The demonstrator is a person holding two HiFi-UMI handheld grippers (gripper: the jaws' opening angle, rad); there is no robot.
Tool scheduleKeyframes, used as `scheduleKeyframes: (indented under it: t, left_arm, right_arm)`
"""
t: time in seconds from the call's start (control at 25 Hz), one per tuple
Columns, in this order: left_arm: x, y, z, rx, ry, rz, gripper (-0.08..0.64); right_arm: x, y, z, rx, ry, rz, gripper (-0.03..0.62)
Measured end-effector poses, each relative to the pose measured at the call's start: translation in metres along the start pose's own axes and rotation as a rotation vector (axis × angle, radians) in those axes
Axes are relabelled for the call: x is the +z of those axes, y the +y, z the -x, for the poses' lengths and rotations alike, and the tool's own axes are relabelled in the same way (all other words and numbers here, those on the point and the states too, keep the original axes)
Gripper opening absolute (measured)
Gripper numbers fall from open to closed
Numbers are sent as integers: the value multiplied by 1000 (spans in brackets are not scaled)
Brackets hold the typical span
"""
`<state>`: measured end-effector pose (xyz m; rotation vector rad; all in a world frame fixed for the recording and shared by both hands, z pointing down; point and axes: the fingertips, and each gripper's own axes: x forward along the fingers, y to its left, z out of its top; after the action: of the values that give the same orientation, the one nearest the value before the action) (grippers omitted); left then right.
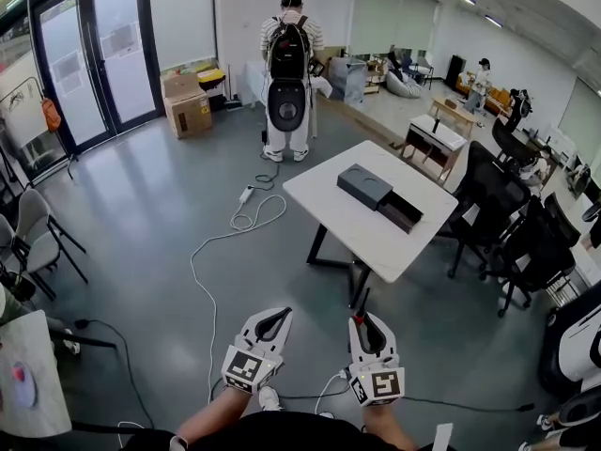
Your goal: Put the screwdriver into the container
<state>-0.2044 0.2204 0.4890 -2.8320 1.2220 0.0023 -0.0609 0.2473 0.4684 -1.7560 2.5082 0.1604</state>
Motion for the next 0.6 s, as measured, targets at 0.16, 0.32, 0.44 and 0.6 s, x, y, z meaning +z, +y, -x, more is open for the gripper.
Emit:
scheduleKeyframes:
  t: [0.16,0.32,0.44,0.6]
  left_arm:
    - [-4,19,7,-2,-1,-1,5]
    - [-5,44,16,-11,-6,-6,5]
    - [-5,60,23,-8,-5,-11,5]
    - [-6,77,25,-8,-2,2,5]
  right_arm:
    - [-2,13,-16,7,-10,-15,110]
    - [-3,34,-34,8,-19,-14,110]
    - [-2,46,-41,1,-23,-21,110]
    - [-2,56,-52,-8,-17,-16,109]
